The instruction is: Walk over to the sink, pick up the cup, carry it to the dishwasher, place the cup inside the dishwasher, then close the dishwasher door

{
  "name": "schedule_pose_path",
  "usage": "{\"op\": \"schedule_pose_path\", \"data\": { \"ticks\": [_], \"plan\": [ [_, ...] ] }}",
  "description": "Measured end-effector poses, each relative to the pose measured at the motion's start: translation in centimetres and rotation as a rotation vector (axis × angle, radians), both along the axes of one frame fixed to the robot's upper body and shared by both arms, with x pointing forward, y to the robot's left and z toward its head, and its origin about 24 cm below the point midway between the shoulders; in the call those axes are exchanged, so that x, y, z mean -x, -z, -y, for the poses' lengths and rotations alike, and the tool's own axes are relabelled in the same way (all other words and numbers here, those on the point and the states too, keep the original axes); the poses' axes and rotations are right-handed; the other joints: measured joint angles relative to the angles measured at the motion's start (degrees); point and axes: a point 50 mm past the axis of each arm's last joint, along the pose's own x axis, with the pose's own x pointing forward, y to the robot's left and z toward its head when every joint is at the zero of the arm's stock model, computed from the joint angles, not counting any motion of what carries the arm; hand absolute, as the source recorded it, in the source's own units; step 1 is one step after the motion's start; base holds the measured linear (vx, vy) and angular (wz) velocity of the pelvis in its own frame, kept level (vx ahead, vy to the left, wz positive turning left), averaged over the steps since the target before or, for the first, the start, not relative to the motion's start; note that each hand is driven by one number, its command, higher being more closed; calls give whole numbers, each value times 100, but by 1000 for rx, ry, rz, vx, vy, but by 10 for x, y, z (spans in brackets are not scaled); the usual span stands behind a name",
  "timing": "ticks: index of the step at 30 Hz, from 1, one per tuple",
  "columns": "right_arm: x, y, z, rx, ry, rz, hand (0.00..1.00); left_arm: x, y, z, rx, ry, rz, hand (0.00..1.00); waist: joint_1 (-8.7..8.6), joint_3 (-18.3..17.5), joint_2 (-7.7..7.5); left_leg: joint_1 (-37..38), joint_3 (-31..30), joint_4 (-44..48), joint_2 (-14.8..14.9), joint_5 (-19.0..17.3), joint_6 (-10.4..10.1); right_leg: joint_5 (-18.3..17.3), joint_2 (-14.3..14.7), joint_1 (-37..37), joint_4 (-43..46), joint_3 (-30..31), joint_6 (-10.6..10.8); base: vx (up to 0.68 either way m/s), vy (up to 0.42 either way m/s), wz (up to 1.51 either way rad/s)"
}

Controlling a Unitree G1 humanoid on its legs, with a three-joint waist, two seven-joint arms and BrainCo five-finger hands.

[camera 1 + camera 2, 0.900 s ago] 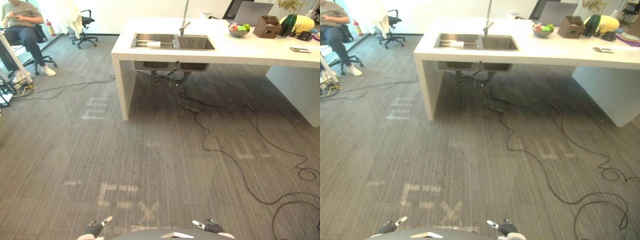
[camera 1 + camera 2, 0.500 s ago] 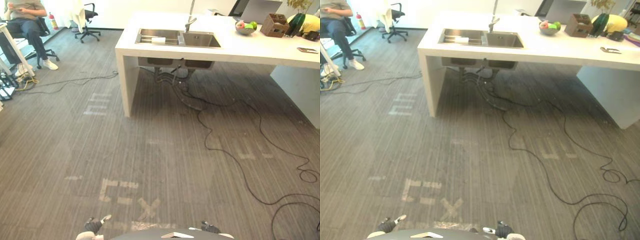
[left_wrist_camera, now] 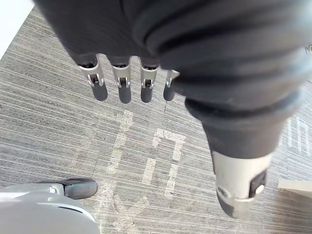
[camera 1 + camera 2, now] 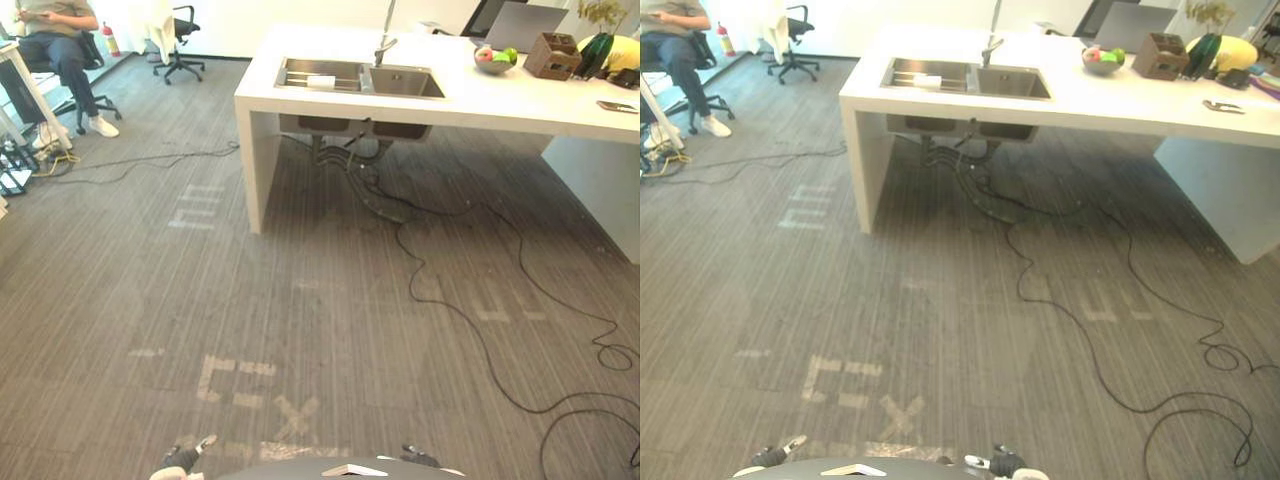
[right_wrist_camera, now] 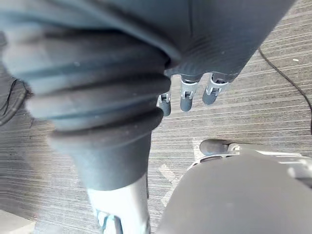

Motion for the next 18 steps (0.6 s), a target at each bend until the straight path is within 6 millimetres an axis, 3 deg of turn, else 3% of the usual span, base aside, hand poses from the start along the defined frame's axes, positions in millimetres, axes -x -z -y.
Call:
{"op": "schedule_pose_path", "data": {
  "ticks": [18],
  "plan": [
    [0, -1, 2, 73, 39, 22, 0, 4, 1, 1, 48, -65, 16, 0, -11, 8, 12, 25, 20, 1, 0, 1, 2, 3, 1, 31, 14, 24, -3, -7, -3, 0]
  ]
}}
